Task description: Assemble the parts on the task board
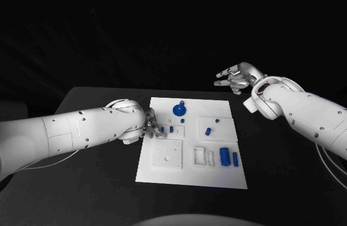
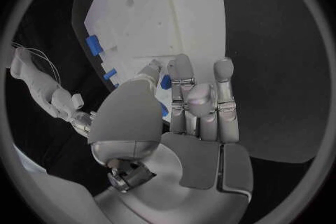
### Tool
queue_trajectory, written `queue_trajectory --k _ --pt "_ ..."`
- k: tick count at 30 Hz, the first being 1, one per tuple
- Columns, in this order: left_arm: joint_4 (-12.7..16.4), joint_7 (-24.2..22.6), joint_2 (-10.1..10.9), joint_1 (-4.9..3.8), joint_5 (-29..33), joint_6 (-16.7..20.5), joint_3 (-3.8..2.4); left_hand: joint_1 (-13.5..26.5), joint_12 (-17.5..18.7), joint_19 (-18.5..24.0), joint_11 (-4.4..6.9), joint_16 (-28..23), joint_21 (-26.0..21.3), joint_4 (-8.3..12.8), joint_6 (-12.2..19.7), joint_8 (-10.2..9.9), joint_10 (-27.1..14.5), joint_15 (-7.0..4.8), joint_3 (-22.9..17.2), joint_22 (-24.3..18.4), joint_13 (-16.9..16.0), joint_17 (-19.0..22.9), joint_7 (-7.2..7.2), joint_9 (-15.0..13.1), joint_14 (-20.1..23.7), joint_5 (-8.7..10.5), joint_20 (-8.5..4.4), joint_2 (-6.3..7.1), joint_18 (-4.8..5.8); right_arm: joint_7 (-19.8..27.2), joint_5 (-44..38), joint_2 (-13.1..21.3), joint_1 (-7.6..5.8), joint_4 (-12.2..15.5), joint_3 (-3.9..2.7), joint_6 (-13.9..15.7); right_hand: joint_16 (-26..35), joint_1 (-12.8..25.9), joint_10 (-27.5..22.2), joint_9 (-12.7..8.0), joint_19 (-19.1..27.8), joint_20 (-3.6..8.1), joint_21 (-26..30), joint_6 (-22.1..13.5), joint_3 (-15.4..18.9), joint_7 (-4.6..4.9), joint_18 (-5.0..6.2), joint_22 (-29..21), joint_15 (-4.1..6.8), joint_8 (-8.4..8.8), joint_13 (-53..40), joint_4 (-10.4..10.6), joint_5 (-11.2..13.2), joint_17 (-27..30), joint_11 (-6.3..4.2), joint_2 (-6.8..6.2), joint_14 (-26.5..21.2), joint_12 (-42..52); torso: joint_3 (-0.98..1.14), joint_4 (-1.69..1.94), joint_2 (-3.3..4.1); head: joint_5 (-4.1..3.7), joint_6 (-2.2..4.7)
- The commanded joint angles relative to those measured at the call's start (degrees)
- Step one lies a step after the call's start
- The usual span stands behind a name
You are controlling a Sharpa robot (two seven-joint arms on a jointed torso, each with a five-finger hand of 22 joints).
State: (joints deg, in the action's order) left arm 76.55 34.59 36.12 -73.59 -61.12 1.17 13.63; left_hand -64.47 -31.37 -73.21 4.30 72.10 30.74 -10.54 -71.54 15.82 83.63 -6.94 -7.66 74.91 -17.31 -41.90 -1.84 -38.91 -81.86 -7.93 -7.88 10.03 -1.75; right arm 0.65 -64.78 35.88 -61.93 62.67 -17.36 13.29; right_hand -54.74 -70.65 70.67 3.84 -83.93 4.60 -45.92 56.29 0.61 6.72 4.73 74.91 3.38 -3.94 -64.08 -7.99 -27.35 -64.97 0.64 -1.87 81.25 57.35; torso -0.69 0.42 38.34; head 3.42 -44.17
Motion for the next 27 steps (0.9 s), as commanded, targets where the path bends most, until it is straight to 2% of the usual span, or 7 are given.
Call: queue_trajectory --k 1,7,10,11,15,20,27 --pt "0.6 0.1 0.5 0.18 -0.3 0.7 0.11 -0.1 0.2 -0.4 -0.18 -0.2 -0.3 0.1 0.2 0.2 3.1 -0.31 0.3 1.0 0.0 0.2 0.19 -0.1 0.0 0.36 0.08 0.51 -0.16 0.4 -0.2 0.0 0.18 0.0 -0.01 -0.3 0.3 0.4 -0.4 -0.1 -2.1 -0.18 0.3 -0.2 -0.1 0.20 0.97 5.6 -0.03 0.34 0.1 0.2 -0.3 0.1 -0.02 -0.14 -0.2 -0.3 0.00 0.06 -0.02 0.01 0.05" --pt "2.0 -0.8 1.9 0.16 0.3 1.7 0.00 -0.7 1.1 -0.3 -0.40 -1.2 -0.7 0.8 1.2 -0.2 3.0 -0.27 0.5 0.9 0.2 1.5 0.57 0.5 0.4 0.40 0.03 0.35 -0.11 0.4 -0.2 0.1 0.41 0.0 -0.01 -0.3 0.4 0.4 -0.5 -0.1 -2.0 -0.18 0.5 -0.2 -0.1 0.20 0.99 5.6 -0.03 0.33 0.2 0.3 -0.4 0.2 -0.02 -0.15 -0.2 -0.4 -0.05 0.06 -0.03 -0.11 0.26" --pt "3.1 -3.0 3.3 0.11 2.3 2.4 -0.46 -1.9 4.2 0.9 -1.13 -4.0 -1.9 1.9 3.9 -2.0 1.9 0.17 0.5 0.6 1.2 5.7 1.67 2.6 2.5 0.24 0.21 -0.51 0.20 0.4 -0.2 0.4 0.56 0.1 -0.01 -0.3 0.6 0.4 -0.6 0.0 -2.0 -0.19 0.7 0.0 -0.1 0.15 1.01 5.5 -0.03 0.30 0.4 0.3 -0.4 0.3 -0.04 -0.12 -0.3 -0.6 -0.06 0.04 -0.04 -0.15 0.39" --pt "3.5 -3.9 3.9 0.09 3.0 2.7 -0.79 -2.8 6.1 1.7 -1.64 -5.5 -2.6 2.6 6.5 -3.8 -0.1 0.58 0.5 0.3 1.9 7.3 2.73 4.3 3.9 0.18 0.38 -1.20 0.34 0.4 -0.2 0.5 0.61 0.2 -0.01 -0.3 0.8 0.3 -0.9 -0.1 -2.0 -0.18 1.1 0.1 -0.1 0.16 1.04 5.5 -0.01 0.34 0.7 0.3 -0.4 0.5 -0.05 -0.08 -0.3 -1.1 -0.05 0.02 -0.03 -0.18 0.45" --pt "5.4 -8.2 6.1 -0.26 4.9 4.1 -1.85 -6.2 11.8 3.5 -3.14 -7.4 -5.0 5.6 10.5 -6.5 -5.1 2.22 1.0 -0.6 4.2 8.7 5.03 9.8 6.5 -1.64 1.63 -3.15 0.17 0.6 -0.1 1.2 0.88 0.7 -0.01 0.1 1.4 0.3 -2.3 -0.1 -2.0 0.05 1.8 0.7 -0.3 -0.04 0.94 5.4 0.20 0.33 7.6 0.0 -0.3 0.9 -0.50 -0.12 -0.4 -8.3 -0.06 0.02 -0.03 -0.37 0.66" --pt "8.0 -14.4 9.1 -1.28 7.0 7.6 -3.13 -11.5 18.5 4.4 -4.25 -9.9 -9.1 10.3 10.8 -7.3 -6.0 3.34 1.7 -2.8 9.7 11.0 6.25 18.8 9.0 -4.80 2.97 -4.98 -0.58 0.8 0.0 2.0 1.21 1.6 -0.01 0.6 1.8 0.3 -2.2 -0.1 -2.1 0.32 2.3 0.8 -1.0 -0.17 0.71 5.3 0.47 0.34 15.0 -0.4 -0.2 1.0 -0.78 0.07 -0.5 -13.6 -0.06 0.05 -0.06 -0.53 0.99" --pt "9.8 -25.4 11.3 -2.34 10.3 16.1 -4.30 -15.9 25.0 4.7 -5.87 -18.0 -13.8 13.6 8.9 -9.6 -8.2 4.45 -1.4 -6.3 13.7 15.8 7.17 27.0 9.3 -5.38 4.08 -6.53 -1.35 1.1 0.0 2.9 1.56 2.6 -0.01 1.1 3.5 0.5 0.0 -0.1 -2.1 0.61 4.6 1.5 -2.2 -0.32 0.68 4.9 0.76 0.31 26.0 -1.3 -0.1 2.5 -1.03 -0.11 -0.5 -23.1 -0.03 -0.06 -0.01 -0.43 1.38"
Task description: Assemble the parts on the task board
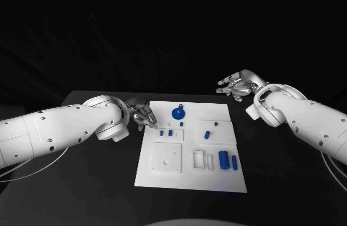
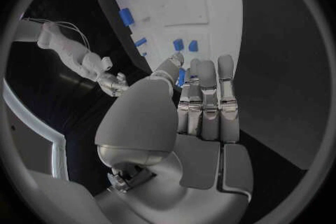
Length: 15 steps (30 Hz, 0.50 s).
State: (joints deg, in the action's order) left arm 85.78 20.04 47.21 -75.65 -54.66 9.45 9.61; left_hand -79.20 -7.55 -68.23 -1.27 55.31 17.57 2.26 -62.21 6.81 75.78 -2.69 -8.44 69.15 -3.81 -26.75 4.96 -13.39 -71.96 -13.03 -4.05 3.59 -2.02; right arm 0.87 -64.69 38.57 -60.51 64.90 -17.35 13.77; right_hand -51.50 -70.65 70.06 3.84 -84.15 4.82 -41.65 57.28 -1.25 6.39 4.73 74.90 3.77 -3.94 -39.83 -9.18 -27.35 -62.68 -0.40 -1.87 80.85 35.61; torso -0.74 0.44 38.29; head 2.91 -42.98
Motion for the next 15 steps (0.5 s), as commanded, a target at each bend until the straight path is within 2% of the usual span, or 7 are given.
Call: queue_trajectory --k 1,5,8,10,11,14,15 --pt "0.6 -12.6 0.2 -0.37 3.8 9.0 -0.39 -1.6 1.8 -0.5 -0.43 -1.4 -0.8 1.2 -0.3 -1.0 -0.6 0.29 -1.0 -0.5 0.2 0.8 0.44 2.3 -0.9 -0.16 0.31 -0.23 -1.20 0.9 -0.1 0.3 0.18 0.5 -0.01 0.7 0.3 0.6 0.8 -0.1 -1.9 0.43 0.5 0.6 -0.5 0.01 0.64 4.9 0.37 0.34 2.9 -0.1 -0.1 0.4 -0.01 -0.14 -0.1 -1.9 0.01 -0.09 0.03 0.03 0.28" --pt "-0.1 -18.2 -0.7 -0.57 0.6 10.4 -0.62 -2.9 4.0 -0.9 -1.40 -1.6 -0.4 3.1 0.2 -2.9 -2.2 0.64 -2.4 0.5 0.3 0.8 0.84 4.7 -1.6 0.07 0.43 -0.13 -1.92 1.1 -0.1 0.4 0.28 0.7 -0.01 1.1 0.7 0.7 1.0 -0.1 -2.0 0.43 1.3 0.6 -0.9 0.02 0.67 4.8 0.35 0.36 5.3 -0.4 -0.1 0.8 0.03 -0.21 -0.2 -3.6 0.05 -0.09 0.07 -0.07 0.53" --pt "-1.4 -21.2 -2.3 -0.71 -4.0 10.4 -0.66 -3.1 4.1 -1.8 -2.50 -1.5 0.2 3.8 2.5 -3.2 -5.9 1.15 -3.2 1.2 0.4 0.8 0.71 6.7 -2.6 3.28 0.87 0.62 -2.72 1.5 0.1 0.4 0.33 0.8 -0.01 1.8 1.6 0.8 1.2 -0.1 -1.9 0.37 2.8 0.7 -1.4 0.06 0.79 4.5 0.26 0.37 8.4 -0.5 -0.2 1.6 0.12 -0.15 -0.4 -6.3 0.06 -0.11 0.08 -0.16 0.66" --pt "-2.6 -22.4 -3.8 -0.77 -7.1 10.2 -0.58 -2.7 4.1 -2.2 -2.79 -1.4 0.5 4.0 2.2 -3.2 -7.4 1.21 -3.8 1.7 0.4 0.8 0.78 7.8 -3.2 3.48 1.25 1.15 -3.34 1.9 0.3 0.4 0.35 0.7 -0.01 2.4 4.7 0.9 1.1 -0.1 -1.4 0.27 7.6 0.9 -1.8 0.11 1.23 3.3 0.18 0.36 11.1 -0.8 -0.3 4.2 0.30 -0.25 -1.0 -8.8 0.08 -0.07 0.07 -0.20 0.73" --pt "-3.3 -22.8 -4.5 -0.80 -8.6 10.0 -0.54 -2.3 4.2 -2.3 -2.97 -1.5 0.5 3.9 1.9 -3.1 -8.5 1.23 -3.7 1.9 0.4 0.8 0.67 8.1 -3.4 3.63 1.36 1.53 -3.47 2.1 0.5 0.3 0.35 0.6 -0.01 2.7 6.4 1.0 2.9 -0.1 -1.6 0.24 9.2 0.9 -2.1 0.05 1.27 2.4 0.19 0.41 14.1 -1.2 -0.2 6.5 0.25 -0.59 -0.2 -10.8 0.08 -0.08 0.07 -0.21 0.74" --pt "-5.6 -23.6 -6.9 -0.84 -12.7 9.6 -0.30 -2.0 4.2 -2.8 -3.08 -1.8 0.2 3.7 1.6 -3.1 -9.4 1.15 -4.3 2.1 0.4 0.9 0.19 9.4 -3.9 3.67 1.52 2.02 -3.83 2.7 1.1 0.0 0.36 0.3 -0.02 3.6 6.2 1.2 1.9 -0.1 -1.3 0.00 12.2 1.0 -2.6 0.08 1.47 1.7 -0.07 0.39 18.2 -1.4 -0.2 6.9 0.97 -0.39 -0.9 -14.4 0.06 -0.11 0.12 -0.18 0.79" --pt "-6.6 -23.7 -7.8 -0.84 -14.2 9.3 -0.16 -2.0 4.2 -3.1 -3.13 -1.8 0.1 3.7 1.6 -3.1 -9.4 1.19 -4.7 2.4 0.4 0.9 0.10 9.5 -4.2 3.01 1.51 2.22 -3.89 2.9 1.3 -0.1 0.36 0.2 -0.02 3.9 6.2 1.3 1.9 -0.1 -1.2 -0.08 13.7 1.0 -2.8 0.28 1.58 1.4 -0.22 0.35 19.5 -1.4 -0.2 7.2 0.94 -0.27 -1.2 -15.3 0.05 -0.13 0.12 -0.15 0.81"
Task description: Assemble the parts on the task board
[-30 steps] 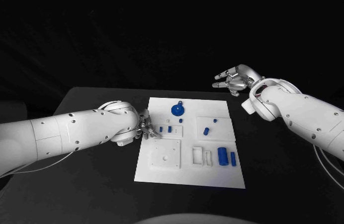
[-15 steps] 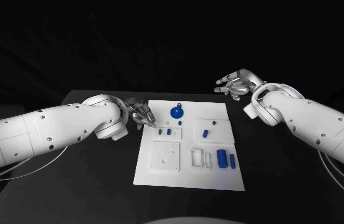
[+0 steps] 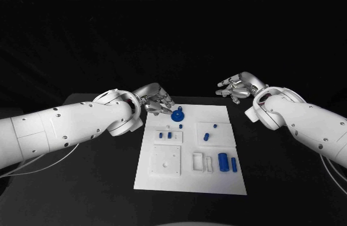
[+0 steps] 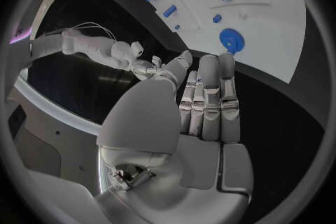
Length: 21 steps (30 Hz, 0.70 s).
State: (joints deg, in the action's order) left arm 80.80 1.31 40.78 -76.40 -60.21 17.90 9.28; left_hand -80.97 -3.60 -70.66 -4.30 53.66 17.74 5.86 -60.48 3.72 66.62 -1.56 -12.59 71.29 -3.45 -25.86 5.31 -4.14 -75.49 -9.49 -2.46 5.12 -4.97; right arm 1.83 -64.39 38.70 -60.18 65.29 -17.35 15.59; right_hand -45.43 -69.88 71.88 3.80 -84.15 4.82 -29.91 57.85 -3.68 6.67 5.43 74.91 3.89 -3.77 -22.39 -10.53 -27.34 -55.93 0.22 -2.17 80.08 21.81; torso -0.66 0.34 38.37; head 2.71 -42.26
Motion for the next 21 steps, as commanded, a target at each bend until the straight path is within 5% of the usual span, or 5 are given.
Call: queue_trajectory --k 1,6,15,21 --pt "-2.5 -5.1 -2.3 -0.10 -10.0 0.5 0.31 -0.3 0.2 -0.8 -0.10 0.0 0.0 0.2 -0.1 0.0 -0.4 0.06 -0.8 0.4 0.1 -0.1 -0.47 0.3 -0.8 -1.60 -0.11 0.78 -1.00 2.2 1.2 -0.4 0.03 -0.2 -0.02 2.4 0.2 0.6 0.3 0.0 -1.1 -0.18 3.1 0.5 -0.4 0.05 0.95 1.0 -0.45 0.17 3.5 -0.1 -0.2 0.7 0.44 0.01 -0.6 -2.4 -0.04 -0.04 0.07 0.08 0.11" --pt "-6.9 -5.4 -6.0 -0.10 -15.7 -1.5 1.19 0.3 0.2 -1.4 -0.17 1.5 1.1 0.8 0.3 0.0 -0.8 0.00 -2.6 2.7 0.1 -1.0 -0.54 0.3 -1.5 -4.04 -0.09 1.58 -1.49 3.5 2.1 -0.8 0.03 -0.3 -0.02 4.4 0.1 0.6 1.0 0.0 -1.1 -0.44 6.3 0.4 -0.8 0.22 1.28 0.3 -0.75 0.18 8.8 -0.3 -0.4 1.6 0.85 0.07 -1.2 -5.8 -0.09 -0.07 0.19 0.01 0.18" --pt "-14.0 -6.8 -11.5 -0.01 -21.9 -5.9 3.61 1.1 0.2 -2.7 -0.05 1.7 1.2 0.4 1.4 -0.1 -1.9 -0.61 -2.3 4.0 0.1 -1.1 -0.94 0.3 -2.6 -3.65 -0.59 2.29 -1.21 4.7 3.5 -1.6 -0.15 -0.8 -0.04 6.1 -0.3 0.9 2.3 0.0 -1.6 -0.62 9.1 0.5 -1.4 0.28 1.52 -0.3 -0.92 0.18 13.7 -0.5 -0.6 2.8 1.12 0.00 -1.6 -8.7 -0.40 -0.33 0.59 0.18 0.27" --pt "-16.8 -7.5 -13.9 0.67 -23.5 -6.6 4.21 0.8 0.2 -2.9 0.09 4.5 2.3 -0.5 1.6 0.0 -1.6 -0.70 -2.0 4.9 0.0 -2.4 -0.77 0.3 -2.7 -3.76 -0.77 2.58 -0.90 5.1 3.7 -2.1 -0.27 -1.0 -0.05 6.3 -0.4 1.0 2.4 -0.1 -1.7 -0.62 9.6 0.4 -1.3 0.31 1.54 -0.3 -0.94 0.18 14.2 -0.4 -0.6 3.0 1.15 -0.02 -1.7 -8.8 -0.47 -0.35 0.63 0.28 0.41"
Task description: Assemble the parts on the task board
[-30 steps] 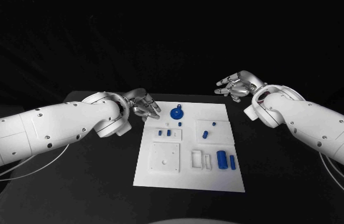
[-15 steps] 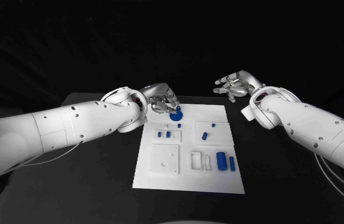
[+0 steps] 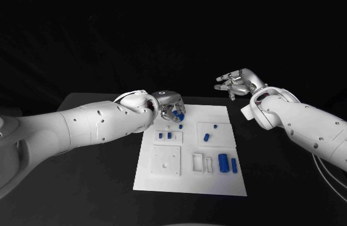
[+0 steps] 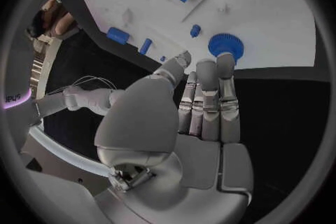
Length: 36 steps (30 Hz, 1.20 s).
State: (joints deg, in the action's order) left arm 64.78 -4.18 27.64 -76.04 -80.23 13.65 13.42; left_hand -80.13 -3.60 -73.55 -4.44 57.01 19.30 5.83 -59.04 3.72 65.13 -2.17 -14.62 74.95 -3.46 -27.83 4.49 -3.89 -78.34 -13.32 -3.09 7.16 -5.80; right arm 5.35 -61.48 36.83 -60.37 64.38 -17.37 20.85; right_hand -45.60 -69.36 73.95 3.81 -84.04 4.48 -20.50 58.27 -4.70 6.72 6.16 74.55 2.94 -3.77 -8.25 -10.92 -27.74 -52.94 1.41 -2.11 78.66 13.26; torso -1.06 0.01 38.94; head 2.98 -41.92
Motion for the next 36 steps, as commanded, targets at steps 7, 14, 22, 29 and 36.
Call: queue_trajectory --k 7,14,22,29,36 --pt "-2.9 -1.8 -2.6 1.04 -5.1 -3.4 0.22 -0.1 0.2 0.4 0.33 2.7 2.2 -0.6 0.1 -0.1 -1.2 0.06 0.3 1.2 0.1 -0.4 0.06 0.0 -0.2 0.13 0.22 0.58 -0.48 1.6 1.0 -0.6 -0.22 -0.2 -0.03 1.0 -0.3 0.5 0.2 -0.1 -1.8 -0.31 0.7 -0.1 -0.3 0.29 0.85 0.0 -0.02 0.18 0.3 0.0 -0.3 0.2 0.03 -0.07 -0.4 -0.4 0.00 -0.09 0.00 0.04 -0.05" --pt "-4.3 -1.5 -3.6 1.82 -6.3 -5.6 0.25 -0.2 0.2 0.5 0.44 3.4 2.8 -0.7 -0.2 0.0 -1.7 0.02 0.6 1.2 0.1 -0.3 0.01 0.0 -0.4 0.26 0.34 0.24 -0.62 1.7 1.1 -0.8 -0.37 -0.2 -0.04 0.9 -0.2 0.5 0.1 -0.1 -1.7 -0.39 1.6 -0.2 -0.3 0.33 0.92 -0.2 -0.11 0.18 0.6 0.1 -0.3 0.4 0.14 -0.08 -0.6 -0.7 -0.02 -0.03 0.01 -0.20 -0.16" --pt "-5.9 -1.4 -4.6 2.55 -7.1 -6.3 0.26 0.1 0.2 0.7 0.88 4.4 3.8 -0.6 -1.1 -0.1 0.8 -0.12 -0.8 1.2 0.1 -0.3 0.25 0.1 -0.5 0.41 0.24 0.03 -0.61 1.7 1.1 -0.9 -0.49 -0.2 -0.04 0.8 -0.2 0.5 0.0 -0.1 -1.7 -0.45 2.2 -0.3 -0.3 0.36 0.99 -0.2 -0.17 0.18 1.0 0.1 -0.3 0.6 0.22 -0.09 -0.7 -0.9 -0.09 0.06 -0.01 -0.41 -0.31" --pt "-7.5 -1.7 -5.4 3.18 -7.2 -5.4 0.26 0.3 0.2 1.0 0.90 4.7 4.5 -0.6 -1.4 -0.1 1.2 -0.04 -1.9 1.2 0.1 -0.1 0.55 0.1 -0.4 0.36 0.33 0.06 -0.75 1.7 1.2 -0.9 -0.60 -0.2 -0.04 0.7 -0.3 0.5 0.0 -0.1 -1.8 -0.52 3.1 -0.3 -0.4 0.38 1.07 -0.4 -0.23 0.17 1.5 0.2 -0.4 0.8 0.27 -0.13 -0.8 -1.2 -0.11 0.02 0.04 -0.55 -0.37" --pt "-8.2 -2.1 -5.9 3.61 -7.1 -4.5 0.25 0.4 0.2 1.3 0.96 4.6 4.7 -0.7 -1.5 -0.1 1.3 -0.04 -2.4 1.2 0.1 0.1 0.49 0.1 -0.3 0.46 0.35 -0.27 -0.75 1.7 1.2 -0.9 -0.65 -0.2 -0.04 0.7 -0.3 0.5 0.0 -0.1 -1.8 -0.52 3.1 -0.3 -0.4 0.38 1.07 -0.4 -0.23 0.17 1.5 0.2 -0.4 0.8 0.27 -0.13 -0.8 -1.2 -0.05 0.03 -0.05 -0.69 -0.60"
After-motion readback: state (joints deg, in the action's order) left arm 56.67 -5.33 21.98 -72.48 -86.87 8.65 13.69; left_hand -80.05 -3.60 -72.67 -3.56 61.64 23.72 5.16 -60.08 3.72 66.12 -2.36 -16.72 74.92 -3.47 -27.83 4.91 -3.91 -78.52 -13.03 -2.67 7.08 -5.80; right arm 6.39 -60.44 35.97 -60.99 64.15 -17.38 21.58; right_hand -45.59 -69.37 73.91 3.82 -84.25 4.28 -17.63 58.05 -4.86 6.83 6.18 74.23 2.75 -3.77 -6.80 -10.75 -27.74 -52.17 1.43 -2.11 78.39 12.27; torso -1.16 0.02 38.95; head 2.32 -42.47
